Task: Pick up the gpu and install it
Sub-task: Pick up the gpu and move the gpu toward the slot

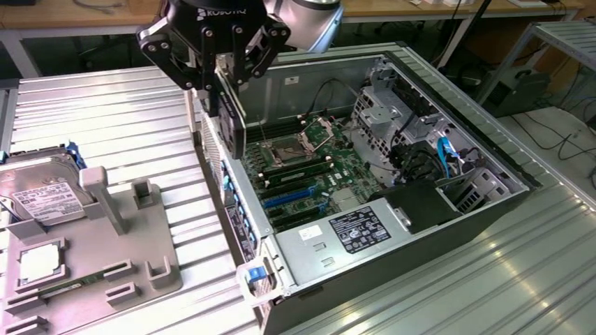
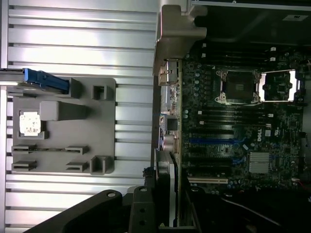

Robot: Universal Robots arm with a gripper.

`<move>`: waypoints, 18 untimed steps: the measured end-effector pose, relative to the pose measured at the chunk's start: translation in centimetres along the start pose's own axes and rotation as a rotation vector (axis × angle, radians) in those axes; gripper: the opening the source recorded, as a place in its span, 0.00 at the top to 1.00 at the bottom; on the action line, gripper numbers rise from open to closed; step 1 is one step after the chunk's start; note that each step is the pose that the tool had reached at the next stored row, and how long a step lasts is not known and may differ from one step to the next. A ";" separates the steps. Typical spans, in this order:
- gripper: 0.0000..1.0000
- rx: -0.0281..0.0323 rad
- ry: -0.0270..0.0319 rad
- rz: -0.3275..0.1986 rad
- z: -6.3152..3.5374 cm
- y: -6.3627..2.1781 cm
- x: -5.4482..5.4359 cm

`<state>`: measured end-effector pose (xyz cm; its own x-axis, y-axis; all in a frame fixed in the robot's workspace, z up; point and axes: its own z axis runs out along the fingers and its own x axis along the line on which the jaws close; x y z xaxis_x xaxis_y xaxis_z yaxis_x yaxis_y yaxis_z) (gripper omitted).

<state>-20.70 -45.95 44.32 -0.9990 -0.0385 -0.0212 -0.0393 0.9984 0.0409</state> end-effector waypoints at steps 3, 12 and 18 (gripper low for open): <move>0.72 -0.0001 0.0000 0.000 0.01 -0.02 -0.4; 0.72 -0.0001 0.0000 0.000 0.03 -0.06 -1.5; 0.72 -0.0001 0.0000 -0.001 0.05 -0.10 -2.4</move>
<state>-18.27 -45.95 44.32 -0.9990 -0.0398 -0.0212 -0.0406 0.9983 0.0409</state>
